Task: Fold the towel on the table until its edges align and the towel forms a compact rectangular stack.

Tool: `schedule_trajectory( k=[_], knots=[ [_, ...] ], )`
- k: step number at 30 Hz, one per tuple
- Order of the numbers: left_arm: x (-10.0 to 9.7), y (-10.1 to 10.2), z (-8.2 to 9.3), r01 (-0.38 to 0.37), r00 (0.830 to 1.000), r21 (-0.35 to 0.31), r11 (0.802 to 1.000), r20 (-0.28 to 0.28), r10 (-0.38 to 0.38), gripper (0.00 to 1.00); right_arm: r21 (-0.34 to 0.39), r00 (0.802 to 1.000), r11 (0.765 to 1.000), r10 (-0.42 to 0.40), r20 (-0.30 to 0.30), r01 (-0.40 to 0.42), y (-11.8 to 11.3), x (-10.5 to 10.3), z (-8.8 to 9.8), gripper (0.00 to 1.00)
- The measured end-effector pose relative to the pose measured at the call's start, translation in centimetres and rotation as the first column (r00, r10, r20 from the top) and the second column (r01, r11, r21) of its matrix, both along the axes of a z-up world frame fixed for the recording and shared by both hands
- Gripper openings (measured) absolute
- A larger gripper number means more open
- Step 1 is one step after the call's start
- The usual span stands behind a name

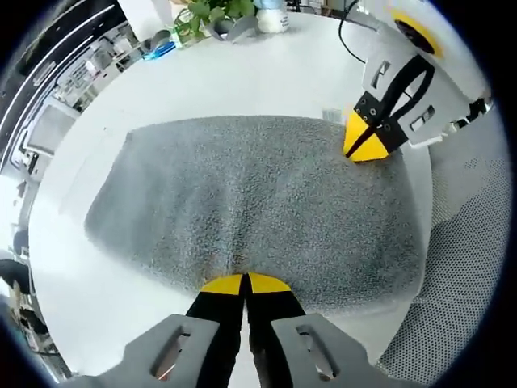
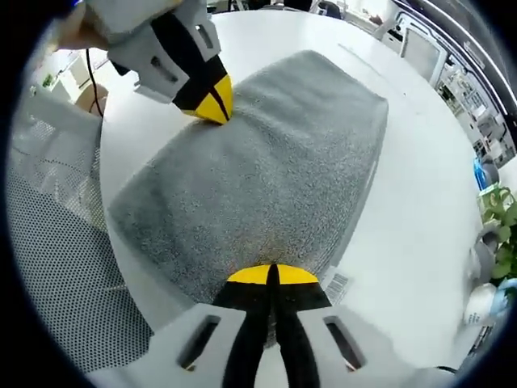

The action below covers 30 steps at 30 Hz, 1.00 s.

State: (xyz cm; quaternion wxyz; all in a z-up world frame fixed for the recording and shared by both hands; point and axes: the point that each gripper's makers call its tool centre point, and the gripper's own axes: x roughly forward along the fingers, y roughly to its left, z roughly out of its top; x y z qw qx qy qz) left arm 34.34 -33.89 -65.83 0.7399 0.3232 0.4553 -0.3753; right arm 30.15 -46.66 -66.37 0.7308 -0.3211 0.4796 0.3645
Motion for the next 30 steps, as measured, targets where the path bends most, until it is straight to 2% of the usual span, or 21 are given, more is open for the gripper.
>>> schedule_trajectory(
  k=[8, 18, 26, 28, 30],
  knots=[
    [0.1, 0.0, -0.1, -0.042, 0.996, 0.019, 0.999, -0.083, 0.043, 0.01, -0.059, 0.999, 0.998, 0.036, 0.009, -0.035, 0.0, 0.0, 0.0, 0.00],
    [1.4, 0.1, -0.1, -0.070, 0.993, -0.006, 0.998, -0.100, 0.069, 0.01, 0.012, 1.000, 1.000, -0.011, -0.024, 0.012, 0.2, 0.0, 0.1, 0.00],
    [1.7, -0.1, -0.2, -0.045, 0.996, -0.017, 0.999, -0.073, 0.043, 0.01, 0.015, 1.000, 1.000, 0.002, 0.010, -0.002, 0.4, -0.2, 0.1, 0.00],
    [1.7, -0.1, -0.1, 0.001, 1.000, -0.022, 1.000, -0.029, -0.002, 0.01, 0.010, 0.999, 0.999, 0.033, 0.041, -0.033, 0.5, -0.2, 0.1, 0.00],
    [1.5, -0.1, -0.1, 0.004, 1.000, -0.031, 1.000, 0.007, -0.004, 0.01, 0.026, 0.998, 0.999, 0.036, 0.056, -0.038, 0.5, -0.5, 0.1, 0.00]
  ],
)
